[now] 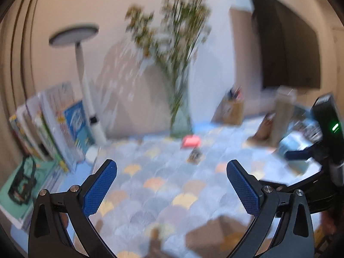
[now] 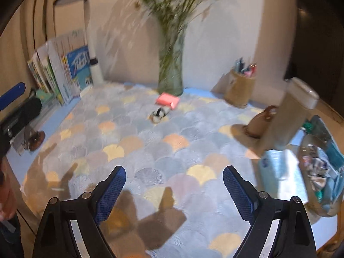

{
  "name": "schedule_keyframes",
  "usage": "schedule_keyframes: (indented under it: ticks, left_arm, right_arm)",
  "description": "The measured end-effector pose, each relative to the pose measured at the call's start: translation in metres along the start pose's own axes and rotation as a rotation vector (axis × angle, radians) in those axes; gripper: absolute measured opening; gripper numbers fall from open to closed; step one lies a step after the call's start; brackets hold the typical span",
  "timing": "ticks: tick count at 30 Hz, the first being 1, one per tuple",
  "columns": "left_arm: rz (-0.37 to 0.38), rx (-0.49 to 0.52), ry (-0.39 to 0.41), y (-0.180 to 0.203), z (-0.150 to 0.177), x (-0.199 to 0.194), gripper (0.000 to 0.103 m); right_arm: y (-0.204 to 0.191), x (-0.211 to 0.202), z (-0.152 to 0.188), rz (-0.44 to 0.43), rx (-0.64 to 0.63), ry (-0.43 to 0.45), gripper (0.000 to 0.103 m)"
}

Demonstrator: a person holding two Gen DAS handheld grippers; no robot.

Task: Organize soft objects
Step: 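Move both open tools back over the desk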

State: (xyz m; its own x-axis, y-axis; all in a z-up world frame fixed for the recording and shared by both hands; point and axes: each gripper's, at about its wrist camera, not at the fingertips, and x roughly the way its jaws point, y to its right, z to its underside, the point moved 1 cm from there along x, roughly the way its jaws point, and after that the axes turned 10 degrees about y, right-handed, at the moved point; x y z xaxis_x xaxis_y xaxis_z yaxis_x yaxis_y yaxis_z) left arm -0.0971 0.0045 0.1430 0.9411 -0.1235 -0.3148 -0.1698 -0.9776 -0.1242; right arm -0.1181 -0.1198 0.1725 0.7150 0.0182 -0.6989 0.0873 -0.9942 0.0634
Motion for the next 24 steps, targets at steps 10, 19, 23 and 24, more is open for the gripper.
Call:
schedule_keyframes:
  ticks: [10,19,23,24]
  left_arm:
    - [0.045,-0.18,-0.337,-0.003,0.076,0.081,0.102]
    - [0.059,-0.255,-0.472,-0.003,0.106,0.105,0.102]
    - [0.034,-0.213,-0.481,0.001,0.109,0.109,0.102]
    - [0.023,-0.184,-0.488,0.005,0.109,0.109,0.102]
  right_arm:
    - [0.009,0.087,0.033,0.06,0.055,-0.205,0.091]
    - [0.033,0.116,0.047,0.067,0.108,-0.227,0.093]
    - [0.039,0.12,0.05,0.077,0.133,-0.235,0.103]
    - [0.039,0.12,0.05,0.074,0.141,-0.232,0.103]
